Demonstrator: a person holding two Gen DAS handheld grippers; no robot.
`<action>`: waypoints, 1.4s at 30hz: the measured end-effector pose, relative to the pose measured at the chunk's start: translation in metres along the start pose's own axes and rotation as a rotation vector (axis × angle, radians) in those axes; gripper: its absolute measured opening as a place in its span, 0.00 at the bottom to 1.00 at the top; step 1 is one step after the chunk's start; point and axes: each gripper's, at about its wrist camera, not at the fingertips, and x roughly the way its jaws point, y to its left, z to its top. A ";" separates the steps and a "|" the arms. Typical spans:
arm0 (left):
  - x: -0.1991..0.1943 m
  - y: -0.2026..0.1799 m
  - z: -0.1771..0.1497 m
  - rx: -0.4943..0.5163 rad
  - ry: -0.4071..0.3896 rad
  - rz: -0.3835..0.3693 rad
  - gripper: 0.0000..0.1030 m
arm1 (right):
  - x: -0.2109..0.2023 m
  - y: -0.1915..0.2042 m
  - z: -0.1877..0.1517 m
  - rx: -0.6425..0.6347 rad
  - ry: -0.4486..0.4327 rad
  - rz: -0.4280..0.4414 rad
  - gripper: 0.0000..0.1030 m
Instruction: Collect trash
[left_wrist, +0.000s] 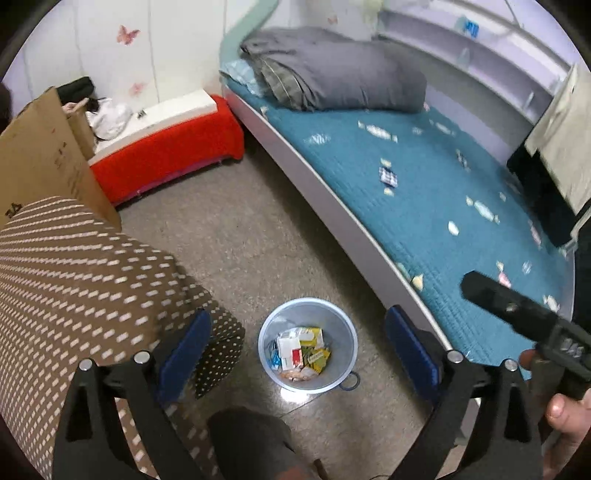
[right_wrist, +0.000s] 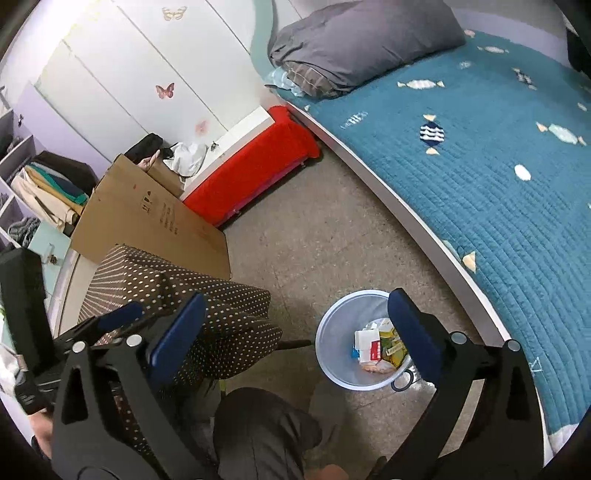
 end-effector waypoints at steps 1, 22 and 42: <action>-0.012 0.003 -0.003 -0.005 -0.021 0.002 0.91 | -0.004 0.007 -0.002 -0.011 -0.008 0.000 0.94; -0.276 0.066 -0.094 -0.160 -0.592 0.410 0.95 | -0.149 0.231 -0.050 -0.406 -0.274 0.029 0.94; -0.384 0.065 -0.159 -0.195 -0.802 0.413 0.95 | -0.228 0.297 -0.110 -0.569 -0.555 0.017 0.94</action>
